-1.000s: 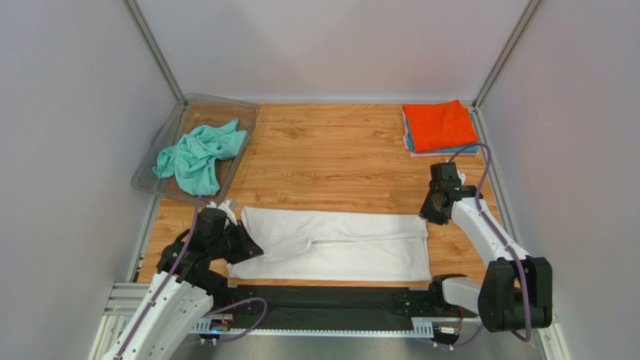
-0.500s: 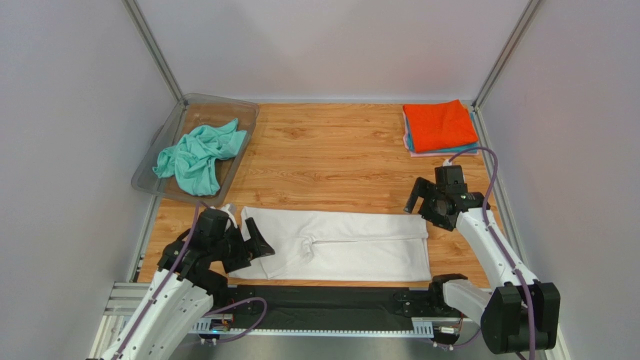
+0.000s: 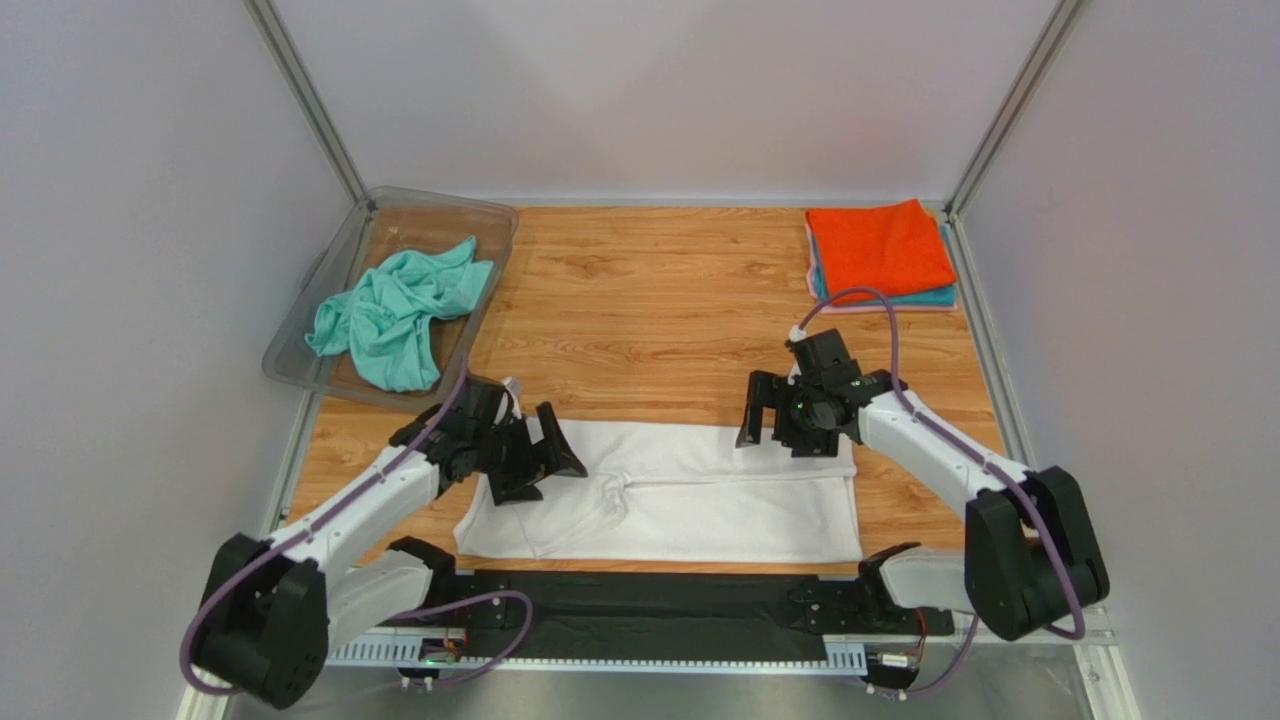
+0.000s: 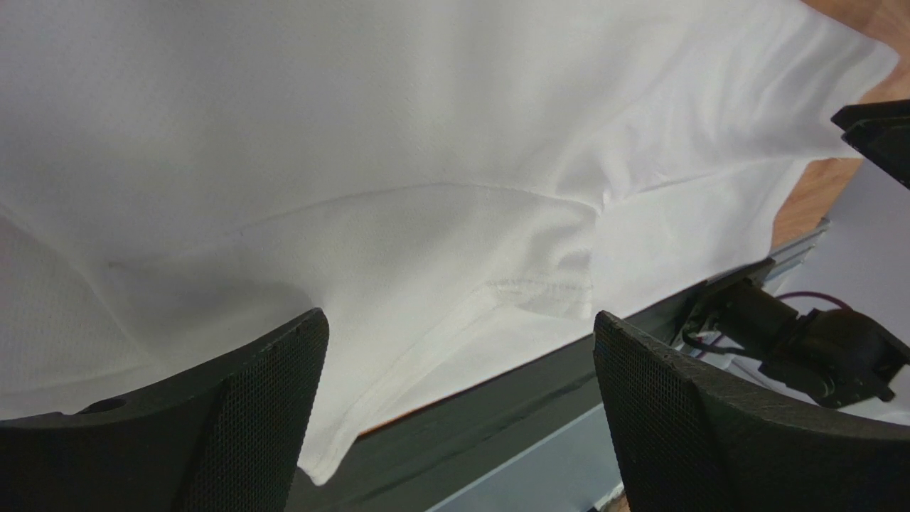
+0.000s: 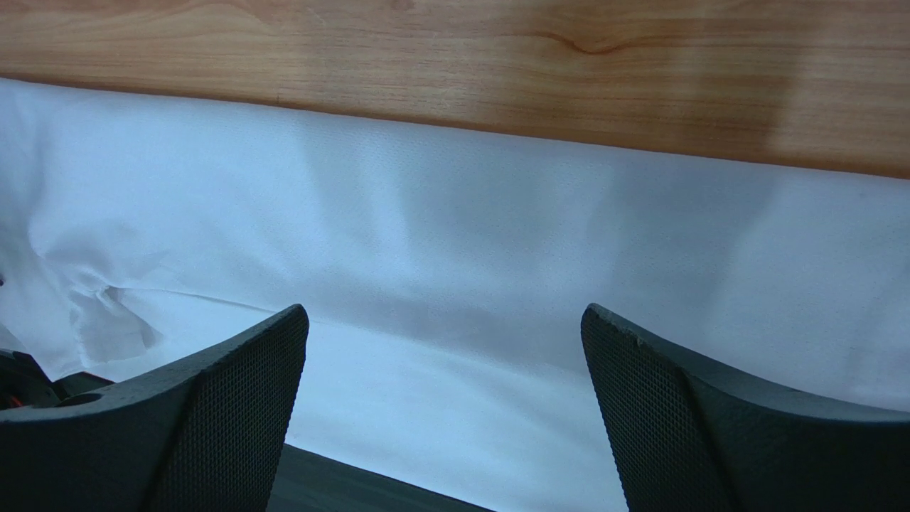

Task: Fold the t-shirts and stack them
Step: Fold the tshirt

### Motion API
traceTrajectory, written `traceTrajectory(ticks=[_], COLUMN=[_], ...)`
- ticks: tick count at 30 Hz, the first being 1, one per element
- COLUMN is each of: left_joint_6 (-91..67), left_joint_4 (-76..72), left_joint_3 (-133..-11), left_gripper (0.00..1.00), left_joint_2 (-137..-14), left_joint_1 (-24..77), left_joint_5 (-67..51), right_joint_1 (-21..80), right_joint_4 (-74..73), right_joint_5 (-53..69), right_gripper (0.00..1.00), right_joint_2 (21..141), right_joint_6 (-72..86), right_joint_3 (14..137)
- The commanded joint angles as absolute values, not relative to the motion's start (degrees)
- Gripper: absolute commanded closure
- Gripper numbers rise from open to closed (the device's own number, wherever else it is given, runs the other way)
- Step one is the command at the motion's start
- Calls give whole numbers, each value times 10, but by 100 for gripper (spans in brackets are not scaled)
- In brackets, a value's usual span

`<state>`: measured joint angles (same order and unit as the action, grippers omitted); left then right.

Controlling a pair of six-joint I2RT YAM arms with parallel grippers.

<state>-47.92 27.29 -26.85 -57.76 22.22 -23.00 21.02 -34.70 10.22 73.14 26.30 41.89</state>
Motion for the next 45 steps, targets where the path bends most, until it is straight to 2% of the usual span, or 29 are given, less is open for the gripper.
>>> traceTrajectory(ticks=[1, 6, 13, 17, 20, 23, 26, 29, 32, 39, 42, 45], left_joint_6=[-453, -439, -389, -363, -359, -362, -367, -367, -366, -350, -339, -316], left_joint_4=[199, 155, 199, 257, 292, 305, 323, 352, 352, 357, 383, 379], left_joint_3=[-295, -342, -566, -734, -862, -975, -1070, -1145, -1173, -1189, -1174, -1108], left_gripper=[0, 0, 0, 0, 0, 0, 0, 0, 0, 0, 0, 0], left_joint_2=[-669, -806, -993, -1157, -1252, -1327, -1385, -1424, -1426, -1371, -1304, -1188], left_joint_1=[225, 225, 223, 221, 220, 221, 221, 222, 222, 222, 222, 222], left_joint_5=[-229, -210, -185, -190, -199, -259, -287, -302, -301, -312, -303, -275], right_joint_1=[219, 219, 231, 268, 320, 411, 490, 550, 585, 584, 553, 498], right_joint_4=[-298, -290, -265, -281, -291, -229, -147, -148, -200, -318, -322, -324], right_joint_5=[104, 113, 157, 174, 185, 221, 229, 200, 159, 41, 1, 7], right_gripper=[0, 0, 0, 0, 0, 0, 0, 0, 0, 0, 0, 0], right_joint_2=[758, 764, 708, 654, 619, 611, 640, 689, 711, 700, 700, 716], right_joint_6=[288, 291, 312, 337, 373, 420, 475, 478, 453, 387, 370, 353], right_joint_3=[406, 378, 301, 274, 265, 249, 247, 288, 345, 451, 471, 498])
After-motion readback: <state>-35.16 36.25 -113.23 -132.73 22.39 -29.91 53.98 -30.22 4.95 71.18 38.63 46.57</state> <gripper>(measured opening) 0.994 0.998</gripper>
